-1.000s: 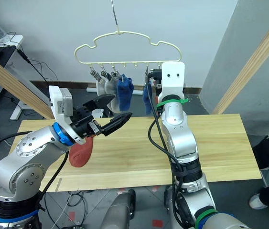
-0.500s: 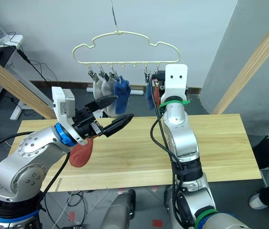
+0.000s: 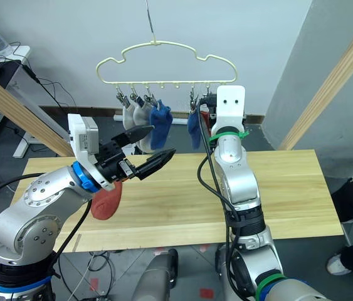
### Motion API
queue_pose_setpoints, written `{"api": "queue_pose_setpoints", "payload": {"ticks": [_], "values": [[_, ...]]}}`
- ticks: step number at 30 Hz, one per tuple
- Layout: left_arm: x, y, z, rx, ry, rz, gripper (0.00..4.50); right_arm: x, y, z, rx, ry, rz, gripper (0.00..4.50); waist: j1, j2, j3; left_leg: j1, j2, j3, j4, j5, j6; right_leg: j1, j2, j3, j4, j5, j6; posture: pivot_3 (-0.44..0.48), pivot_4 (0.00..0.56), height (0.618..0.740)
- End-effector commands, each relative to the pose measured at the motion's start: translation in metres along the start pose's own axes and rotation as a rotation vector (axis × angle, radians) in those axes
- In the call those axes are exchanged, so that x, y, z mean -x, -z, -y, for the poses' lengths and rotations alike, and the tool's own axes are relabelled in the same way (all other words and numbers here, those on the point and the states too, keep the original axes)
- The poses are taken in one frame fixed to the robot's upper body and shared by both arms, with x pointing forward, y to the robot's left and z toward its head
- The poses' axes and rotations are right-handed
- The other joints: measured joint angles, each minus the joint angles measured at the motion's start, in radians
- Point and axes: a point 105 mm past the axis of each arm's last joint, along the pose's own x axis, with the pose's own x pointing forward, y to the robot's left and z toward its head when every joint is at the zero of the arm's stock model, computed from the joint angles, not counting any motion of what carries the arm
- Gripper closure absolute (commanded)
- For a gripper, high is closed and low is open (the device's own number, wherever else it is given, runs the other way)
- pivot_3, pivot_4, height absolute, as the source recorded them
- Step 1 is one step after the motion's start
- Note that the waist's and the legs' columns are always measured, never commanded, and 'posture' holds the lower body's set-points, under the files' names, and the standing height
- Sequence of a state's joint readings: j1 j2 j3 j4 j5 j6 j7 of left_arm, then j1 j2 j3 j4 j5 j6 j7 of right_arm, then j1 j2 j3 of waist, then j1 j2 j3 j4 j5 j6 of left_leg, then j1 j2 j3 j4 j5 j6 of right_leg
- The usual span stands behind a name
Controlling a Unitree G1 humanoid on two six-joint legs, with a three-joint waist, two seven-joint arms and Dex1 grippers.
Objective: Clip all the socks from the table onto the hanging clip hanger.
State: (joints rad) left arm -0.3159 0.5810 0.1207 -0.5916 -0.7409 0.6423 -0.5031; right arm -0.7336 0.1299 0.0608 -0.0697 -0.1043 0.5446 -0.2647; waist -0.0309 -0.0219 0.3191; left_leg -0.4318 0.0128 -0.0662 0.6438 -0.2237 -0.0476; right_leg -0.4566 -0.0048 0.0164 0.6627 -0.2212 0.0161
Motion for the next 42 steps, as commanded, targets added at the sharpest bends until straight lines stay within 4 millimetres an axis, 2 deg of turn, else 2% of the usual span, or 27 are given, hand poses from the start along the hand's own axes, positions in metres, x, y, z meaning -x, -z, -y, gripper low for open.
{"api": "queue_pose_setpoints", "payload": {"ticks": [1,2,5,7,8,11,12,22,26,32,36,42], "values": [[0.000,-0.011,0.009,-0.042,0.024,0.045,0.00,0.001,-0.026,-0.007,-0.041,-0.004,0.092,1.64,0.000,0.000,0.000,0.000,0.000,0.000,0.000,0.000,0.000,0.000,0.000,0.000,0.000,0.000,0.000,0.053,0.321,0.740],[0.000,-0.011,0.010,-0.042,0.024,0.045,0.00,0.000,-0.027,-0.008,-0.042,-0.007,0.097,1.64,0.000,0.000,0.000,0.000,0.000,0.000,0.000,0.000,0.000,0.000,0.000,0.000,0.000,0.000,0.000,0.053,0.321,0.740],[0.000,-0.011,0.010,-0.042,0.024,0.047,0.00,0.001,-0.029,-0.011,-0.047,-0.018,0.105,2.30,0.000,0.000,0.000,0.000,0.000,0.000,0.000,0.000,0.000,0.000,0.000,0.000,0.000,0.000,0.000,0.054,0.321,0.740],[0.000,-0.011,0.010,-0.043,0.024,0.048,0.00,0.001,-0.030,-0.011,-0.050,-0.020,0.107,2.94,0.000,0.000,0.000,0.000,0.000,0.000,0.000,0.000,0.000,0.000,0.000,0.000,0.000,0.000,0.000,0.054,0.319,0.740],[0.000,-0.011,0.010,-0.043,0.023,0.048,0.00,0.001,-0.030,-0.011,-0.052,-0.021,0.109,3.46,0.000,0.000,0.000,0.000,0.000,0.000,0.000,0.000,0.000,0.000,0.000,0.000,0.000,0.000,0.000,0.055,0.319,0.740],[0.000,-0.010,0.010,-0.044,0.022,0.048,0.00,0.001,-0.031,-0.012,-0.055,-0.025,0.113,4.32,0.000,0.000,0.000,0.000,0.000,0.000,0.000,0.000,0.000,0.000,0.000,0.000,0.000,0.000,0.000,0.054,0.320,0.740],[0.000,-0.010,0.010,-0.044,0.022,0.048,0.00,0.001,-0.031,-0.012,-0.056,-0.026,0.114,4.45,0.000,0.000,0.000,0.000,0.000,0.000,0.000,0.000,0.000,0.000,0.000,0.000,0.000,0.000,0.000,0.056,0.318,0.740],[0.001,-0.009,0.011,-0.043,0.019,0.045,0.00,0.003,-0.031,-0.013,-0.046,-0.032,0.117,4.47,0.000,0.000,0.000,0.000,0.000,0.000,0.000,0.000,0.000,0.000,0.000,0.000,0.000,0.000,0.000,0.054,0.325,0.740],[0.000,-0.007,0.010,-0.052,0.016,0.034,0.00,0.002,-0.025,-0.008,-0.058,-0.061,0.072,4.47,0.000,0.000,0.000,0.000,0.000,0.000,0.000,0.000,0.000,0.000,0.000,0.000,0.000,0.000,0.000,0.049,0.328,0.740],[0.005,0.003,0.009,-0.042,0.022,-0.005,0.00,0.003,-0.025,0.021,-0.127,-0.129,-0.016,4.47,0.001,0.000,0.000,0.000,0.000,0.000,0.000,0.000,0.000,0.000,0.000,0.000,0.000,0.000,0.000,0.042,0.333,0.740],[0.011,0.018,0.005,-0.044,0.005,-0.047,0.00,0.010,-0.031,0.028,-0.196,-0.286,-0.099,4.47,0.000,0.000,0.000,0.000,0.000,0.000,0.000,0.000,0.000,0.000,-0.001,0.000,0.000,0.000,0.000,0.014,0.343,0.740],[0.026,0.047,-0.007,-0.036,-0.076,-0.133,0.00,0.025,-0.036,0.040,-0.486,-0.377,-0.329,4.47,-0.002,0.001,0.001,0.000,0.001,0.000,0.000,0.000,0.000,0.000,0.000,0.000,0.001,0.000,-0.001,-0.001,0.348,0.740]]}}
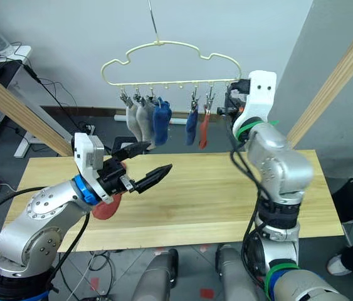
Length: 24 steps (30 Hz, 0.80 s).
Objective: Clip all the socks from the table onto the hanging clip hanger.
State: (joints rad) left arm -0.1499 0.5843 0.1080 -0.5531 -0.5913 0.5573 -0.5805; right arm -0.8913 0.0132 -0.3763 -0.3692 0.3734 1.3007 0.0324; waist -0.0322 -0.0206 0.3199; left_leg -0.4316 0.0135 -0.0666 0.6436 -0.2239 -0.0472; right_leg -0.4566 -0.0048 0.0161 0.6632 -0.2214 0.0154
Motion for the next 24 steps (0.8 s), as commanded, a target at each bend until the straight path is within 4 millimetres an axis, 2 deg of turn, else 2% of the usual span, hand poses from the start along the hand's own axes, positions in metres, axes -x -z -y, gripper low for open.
{"api": "queue_pose_setpoints", "payload": {"ticks": [1,5,12,14,18,24], "values": [[0.007,0.010,-0.006,-0.038,-0.046,-0.022,0.00,0.011,-0.007,-0.004,-0.171,-0.044,-0.050,4.47,-0.002,0.000,0.000,0.000,0.000,0.000,0.000,0.000,0.000,0.000,0.000,0.000,0.000,0.000,0.000,-0.001,0.348,0.740],[0.027,0.043,-0.030,-0.063,-0.197,-0.121,0.00,0.010,-0.006,-0.003,-0.336,-0.052,-0.069,4.47,-0.003,0.001,0.001,0.000,0.000,0.000,-0.001,0.000,0.000,-0.001,0.001,0.000,0.000,0.000,0.000,-0.023,0.353,0.740],[0.073,0.084,-0.083,-0.134,-0.505,-0.278,0.00,0.012,-0.008,-0.012,-0.283,-0.102,-0.072,4.47,-0.002,0.002,0.001,0.000,0.000,0.001,-0.003,0.000,0.000,-0.001,-0.001,0.001,-0.003,-0.001,0.000,-0.024,0.347,0.740],[0.081,0.091,-0.095,-0.155,-0.567,-0.313,0.00,0.012,-0.007,-0.013,-0.270,-0.105,-0.075,4.47,-0.004,0.002,0.001,0.000,0.001,0.001,-0.003,0.000,0.000,-0.001,-0.002,0.001,-0.003,-0.001,0.000,-0.022,0.344,0.740],[0.078,0.112,-0.121,-0.120,-0.649,-0.362,0.00,0.012,-0.006,-0.018,-0.244,-0.119,-0.086,4.47,-0.001,0.002,0.001,0.000,0.000,0.001,-0.003,0.000,0.000,-0.001,-0.002,0.000,-0.002,-0.001,0.000,-0.012,0.340,0.740],[0.065,0.123,-0.141,-0.084,-0.677,-0.366,0.00,0.012,-0.003,-0.021,-0.230,-0.130,-0.096,4.47,-0.003,0.002,0.001,-0.001,0.000,0.002,-0.003,0.000,0.000,-0.001,-0.002,0.000,-0.002,0.000,0.000,-0.015,0.335,0.740]]}}
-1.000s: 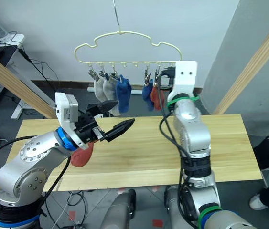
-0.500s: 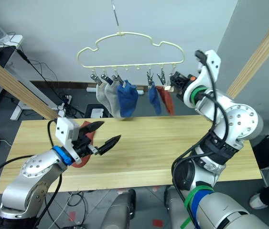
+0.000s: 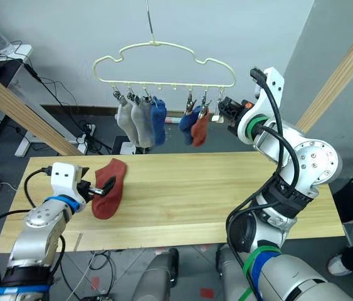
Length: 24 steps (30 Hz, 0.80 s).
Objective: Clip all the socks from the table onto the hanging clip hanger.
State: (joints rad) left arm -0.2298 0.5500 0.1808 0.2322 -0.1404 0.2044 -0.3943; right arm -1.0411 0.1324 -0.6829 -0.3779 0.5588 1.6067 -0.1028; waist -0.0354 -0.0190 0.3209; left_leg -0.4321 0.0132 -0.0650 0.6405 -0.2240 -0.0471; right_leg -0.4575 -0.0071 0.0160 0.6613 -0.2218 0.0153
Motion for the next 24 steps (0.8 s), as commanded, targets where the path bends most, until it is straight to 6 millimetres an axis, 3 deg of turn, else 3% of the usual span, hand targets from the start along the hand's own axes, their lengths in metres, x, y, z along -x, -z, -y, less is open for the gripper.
{"api": "queue_pose_setpoints", "payload": {"ticks": [1,7,10,18,24], "values": [[-0.011,0.009,-0.006,0.054,-0.022,-0.029,0.00,0.003,-0.001,-0.011,0.031,-0.042,0.013,4.47,0.000,0.000,0.000,0.000,0.000,0.000,0.000,0.000,0.000,0.000,0.000,0.000,0.000,0.000,0.000,-0.016,0.332,0.740],[-0.031,0.029,0.003,0.185,0.009,-0.146,0.00,0.003,-0.001,-0.012,0.023,-0.036,0.018,4.47,-0.010,0.000,0.000,0.000,0.000,-0.001,0.000,0.000,0.000,0.000,-0.001,-0.001,0.001,0.000,0.000,-0.033,0.326,0.740],[-0.031,0.039,0.009,0.235,0.032,-0.209,0.00,0.004,-0.001,-0.012,0.024,-0.032,0.023,4.47,-0.018,-0.001,0.000,0.000,0.000,-0.001,0.000,0.000,0.000,0.000,-0.001,-0.001,0.002,0.000,0.000,-0.039,0.323,0.740],[-0.026,0.049,-0.003,0.333,-0.052,-0.267,0.00,0.004,-0.002,-0.011,0.022,-0.025,0.025,4.47,-0.022,0.000,-0.001,0.001,0.000,-0.001,0.001,0.000,0.000,0.000,-0.002,-0.001,0.003,0.000,0.000,-0.039,0.325,0.740],[-0.024,0.048,0.005,0.320,-0.014,-0.270,1.59,0.004,-0.003,-0.009,0.018,-0.017,0.021,4.47,-0.023,0.000,-0.001,0.001,0.001,-0.001,0.001,0.000,0.000,0.000,-0.002,-0.001,0.003,0.000,0.000,-0.038,0.329,0.740]]}}
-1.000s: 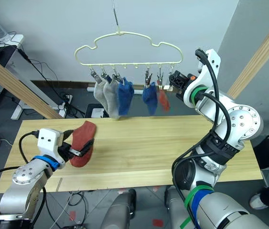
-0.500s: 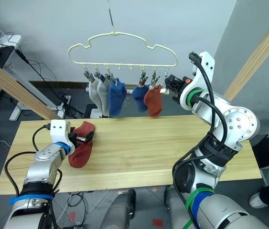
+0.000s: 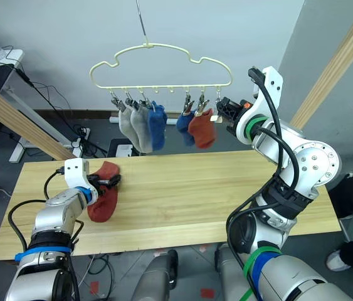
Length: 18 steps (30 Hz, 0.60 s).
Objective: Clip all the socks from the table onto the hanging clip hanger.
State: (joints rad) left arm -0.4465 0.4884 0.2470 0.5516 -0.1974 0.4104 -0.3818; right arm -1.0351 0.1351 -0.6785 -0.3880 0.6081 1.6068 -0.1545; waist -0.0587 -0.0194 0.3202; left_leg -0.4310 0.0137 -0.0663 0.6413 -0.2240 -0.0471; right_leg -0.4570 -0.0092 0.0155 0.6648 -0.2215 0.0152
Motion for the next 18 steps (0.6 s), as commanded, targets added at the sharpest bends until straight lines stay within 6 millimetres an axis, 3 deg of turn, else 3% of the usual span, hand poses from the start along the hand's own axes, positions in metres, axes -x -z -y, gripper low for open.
{"api": "queue_pose_setpoints", "payload": {"ticks": [1,7,9,15,18], "values": [[0.003,0.018,0.004,-0.008,0.014,-0.061,1.84,0.003,-0.003,-0.006,0.012,-0.019,0.018,4.47,0.000,0.000,0.000,0.000,0.000,0.000,0.000,0.000,0.000,0.000,-0.001,0.000,0.000,0.000,0.000,-0.038,0.329,0.740],[0.005,0.014,0.007,-0.055,0.014,-0.049,3.48,0.002,-0.002,-0.006,0.005,-0.018,0.012,4.47,0.002,0.000,0.000,0.000,-0.001,0.000,0.000,0.000,0.000,0.000,-0.003,0.000,0.000,0.000,0.000,-0.034,0.331,0.740],[0.005,0.011,0.007,-0.055,0.010,-0.041,3.81,0.001,-0.002,-0.006,0.004,-0.018,0.010,4.47,0.002,0.000,0.000,0.000,-0.001,0.000,0.000,0.000,0.000,0.000,-0.003,0.000,0.000,0.000,0.000,-0.033,0.332,0.740],[0.004,0.004,0.010,-0.063,0.015,-0.018,4.31,0.000,-0.002,-0.006,0.002,-0.021,0.007,4.47,0.002,0.000,0.000,0.000,-0.001,0.000,0.000,0.000,0.000,0.000,-0.003,0.000,0.000,0.000,0.000,-0.027,0.334,0.740],[0.007,-0.010,0.015,-0.080,0.015,0.039,4.41,0.000,-0.003,-0.006,0.004,-0.021,0.007,4.47,0.002,0.000,0.000,0.000,-0.001,0.000,0.000,0.000,0.000,0.000,-0.003,0.000,-0.001,0.000,0.000,-0.030,0.334,0.740]]}}
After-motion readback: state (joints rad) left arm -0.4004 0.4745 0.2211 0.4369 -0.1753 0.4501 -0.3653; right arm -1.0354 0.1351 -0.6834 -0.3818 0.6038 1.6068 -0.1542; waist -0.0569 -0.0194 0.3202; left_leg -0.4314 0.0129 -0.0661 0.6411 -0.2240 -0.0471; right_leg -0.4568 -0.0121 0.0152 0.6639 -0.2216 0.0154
